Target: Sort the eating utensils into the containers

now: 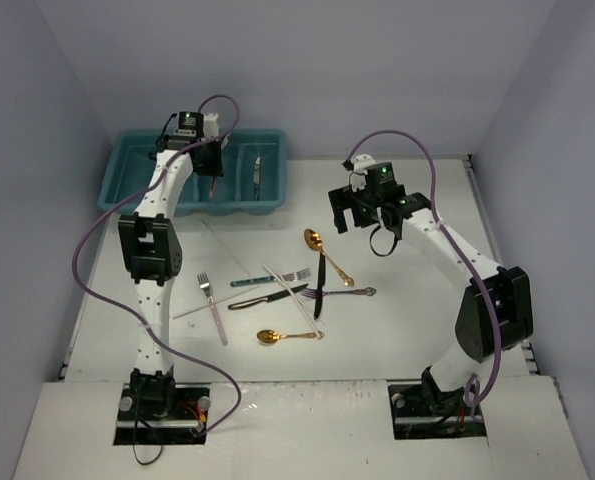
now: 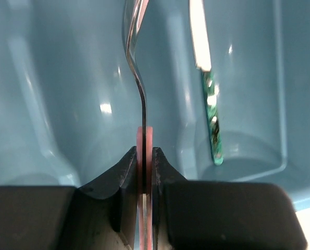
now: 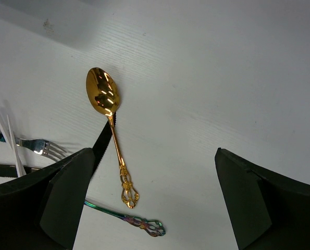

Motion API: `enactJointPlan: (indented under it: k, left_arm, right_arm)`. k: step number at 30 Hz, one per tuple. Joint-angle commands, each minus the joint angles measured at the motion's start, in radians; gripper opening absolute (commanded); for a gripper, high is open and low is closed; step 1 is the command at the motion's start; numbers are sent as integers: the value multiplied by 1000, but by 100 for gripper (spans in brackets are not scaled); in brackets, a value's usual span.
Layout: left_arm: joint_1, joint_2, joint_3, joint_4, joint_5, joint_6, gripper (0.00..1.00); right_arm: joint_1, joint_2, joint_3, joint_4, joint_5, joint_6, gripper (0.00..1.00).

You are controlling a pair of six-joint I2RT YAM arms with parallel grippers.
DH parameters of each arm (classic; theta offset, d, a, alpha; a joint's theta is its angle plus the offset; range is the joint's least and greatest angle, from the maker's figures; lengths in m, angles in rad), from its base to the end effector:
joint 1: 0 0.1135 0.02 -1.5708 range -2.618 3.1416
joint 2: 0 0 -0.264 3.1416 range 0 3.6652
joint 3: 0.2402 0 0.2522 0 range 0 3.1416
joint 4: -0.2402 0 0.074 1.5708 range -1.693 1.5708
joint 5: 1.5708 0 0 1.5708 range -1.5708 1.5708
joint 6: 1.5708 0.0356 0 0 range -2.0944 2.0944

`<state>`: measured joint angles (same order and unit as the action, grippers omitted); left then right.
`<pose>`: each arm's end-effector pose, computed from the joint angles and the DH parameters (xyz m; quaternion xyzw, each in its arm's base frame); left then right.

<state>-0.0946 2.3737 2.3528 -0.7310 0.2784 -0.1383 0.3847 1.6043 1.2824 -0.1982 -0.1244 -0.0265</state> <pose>0.5318 -0.0603 0.2778 0.0354 0.9095 -0.1722 0.3768 0.3460 0.1448 0.3024 -0.2068 0.8389 0.1421 0.4830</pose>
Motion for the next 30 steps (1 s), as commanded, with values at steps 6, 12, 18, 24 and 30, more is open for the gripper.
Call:
enactJointPlan:
  k: [6,12,18,24,30]
  left_arm:
    - [20,50,119,57,-16,13,0]
    - [25,94,129,77,-20,7,13]
    - [30,80,140,103,-14,-12,68]
    - [36,-39,149,147,19,-48,79]
    - [38,-241,212,156,44,-83,80]
  right_arm:
    - [-4,-17,0,36,9,10,99]
    - [-4,-4,6,34,10,4,98]
    - [-2,18,7,0,19,-37,88]
    - [49,54,-63,-23,84,-99,63]
    - [210,142,-126,-41,212,-136,48]
